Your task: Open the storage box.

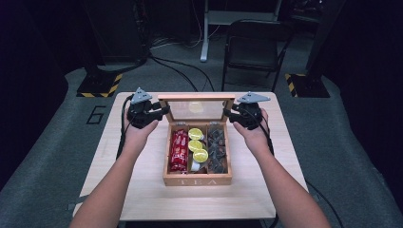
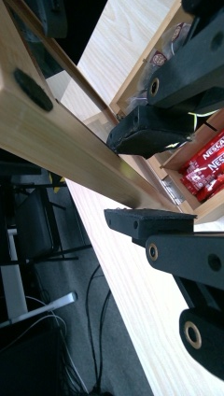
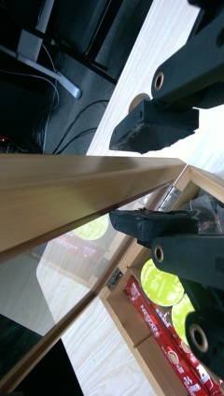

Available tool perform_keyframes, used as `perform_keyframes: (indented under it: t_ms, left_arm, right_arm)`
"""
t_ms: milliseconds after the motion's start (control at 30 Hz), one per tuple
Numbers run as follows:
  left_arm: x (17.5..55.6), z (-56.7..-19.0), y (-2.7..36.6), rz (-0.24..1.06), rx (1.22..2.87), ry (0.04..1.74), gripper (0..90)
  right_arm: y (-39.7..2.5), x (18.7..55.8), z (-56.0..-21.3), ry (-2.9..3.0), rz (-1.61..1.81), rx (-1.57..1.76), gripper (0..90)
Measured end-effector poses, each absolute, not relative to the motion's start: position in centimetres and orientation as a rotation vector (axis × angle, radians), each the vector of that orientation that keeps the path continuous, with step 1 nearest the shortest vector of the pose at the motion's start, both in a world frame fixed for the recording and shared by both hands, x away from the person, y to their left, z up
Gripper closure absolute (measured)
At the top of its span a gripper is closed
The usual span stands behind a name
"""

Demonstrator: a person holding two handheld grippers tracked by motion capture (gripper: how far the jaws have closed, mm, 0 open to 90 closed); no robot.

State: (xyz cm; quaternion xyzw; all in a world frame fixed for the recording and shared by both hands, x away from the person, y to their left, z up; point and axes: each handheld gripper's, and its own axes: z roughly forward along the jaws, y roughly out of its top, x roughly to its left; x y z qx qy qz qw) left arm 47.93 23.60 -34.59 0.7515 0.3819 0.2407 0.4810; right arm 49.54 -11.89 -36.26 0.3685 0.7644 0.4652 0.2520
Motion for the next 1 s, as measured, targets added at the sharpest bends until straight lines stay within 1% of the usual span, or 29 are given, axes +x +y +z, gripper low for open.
perform_keyframes:
  t_ms: [200,400,567,833,933,1000]
  left_arm:
    - [48.2,-34.5,23.6,0.59,1.828,0.937,62.0]
    - [48.3,-34.6,23.6,0.589,1.818,0.941,62.0]
    - [48.4,-34.6,23.6,0.586,1.813,0.944,62.0]
    - [48.6,-34.7,23.4,0.612,1.807,0.947,62.2]
    - [48.9,-35.3,23.0,0.614,1.838,0.951,59.5]
    - [49.2,-35.8,22.9,0.616,1.843,0.964,59.4]
  right_arm:
    - [-11.4,50.3,-36.9,2.102,1.246,1.015,56.9]
    - [-11.2,50.9,-37.6,2.119,1.208,1.026,58.3]
    - [-11.1,51.3,-37.8,2.121,1.213,1.034,57.7]
    - [-11.1,51.4,-38.0,2.121,1.182,1.035,62.3]
    - [-11.2,51.5,-38.0,2.127,1.185,1.032,62.8]
    - [-11.2,51.6,-38.0,2.128,1.19,1.031,62.9]
